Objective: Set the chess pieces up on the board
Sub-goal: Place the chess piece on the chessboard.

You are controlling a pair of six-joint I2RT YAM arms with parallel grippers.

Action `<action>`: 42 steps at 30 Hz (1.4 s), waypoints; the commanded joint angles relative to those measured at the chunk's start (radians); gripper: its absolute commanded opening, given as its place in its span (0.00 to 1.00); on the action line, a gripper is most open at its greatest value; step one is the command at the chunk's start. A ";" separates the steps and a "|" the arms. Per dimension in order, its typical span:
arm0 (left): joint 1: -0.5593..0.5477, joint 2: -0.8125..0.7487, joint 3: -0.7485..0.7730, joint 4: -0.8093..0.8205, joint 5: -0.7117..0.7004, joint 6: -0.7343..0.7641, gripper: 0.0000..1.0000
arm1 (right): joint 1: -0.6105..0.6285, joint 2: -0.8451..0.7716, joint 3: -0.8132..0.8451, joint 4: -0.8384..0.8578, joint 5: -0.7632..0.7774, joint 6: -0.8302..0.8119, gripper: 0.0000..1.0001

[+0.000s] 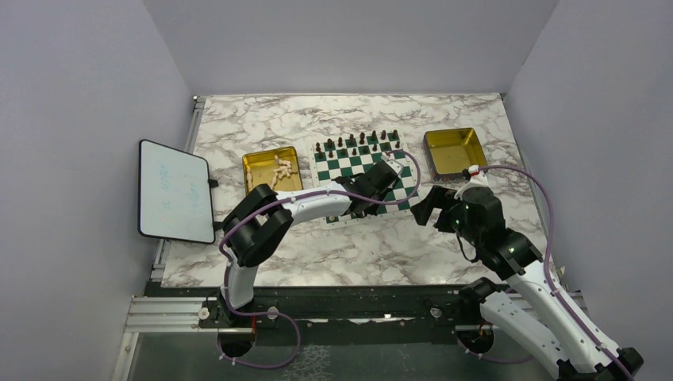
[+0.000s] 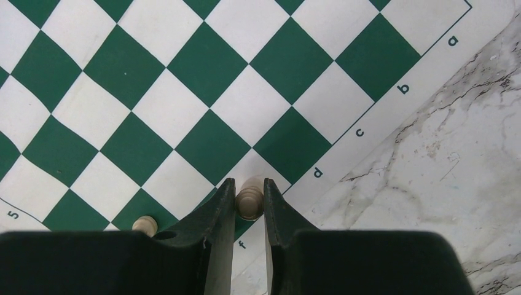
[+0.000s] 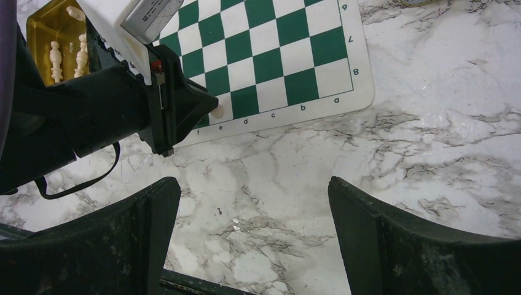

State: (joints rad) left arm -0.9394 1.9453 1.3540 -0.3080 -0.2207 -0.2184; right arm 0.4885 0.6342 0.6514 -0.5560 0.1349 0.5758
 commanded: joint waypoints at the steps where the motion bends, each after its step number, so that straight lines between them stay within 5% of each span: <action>1: 0.005 -0.010 -0.017 -0.003 0.030 -0.013 0.15 | -0.007 -0.003 0.011 -0.006 0.018 0.003 0.95; 28: 0.005 -0.060 -0.083 0.073 0.009 -0.018 0.16 | -0.007 0.007 0.005 0.003 0.009 0.003 0.95; 42: 0.005 -0.073 -0.089 0.067 0.005 -0.018 0.36 | -0.007 0.005 0.004 0.002 0.006 0.005 0.95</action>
State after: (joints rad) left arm -0.9371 1.9076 1.2644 -0.2352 -0.2146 -0.2295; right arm 0.4885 0.6415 0.6514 -0.5556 0.1345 0.5758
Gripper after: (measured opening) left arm 0.330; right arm 0.954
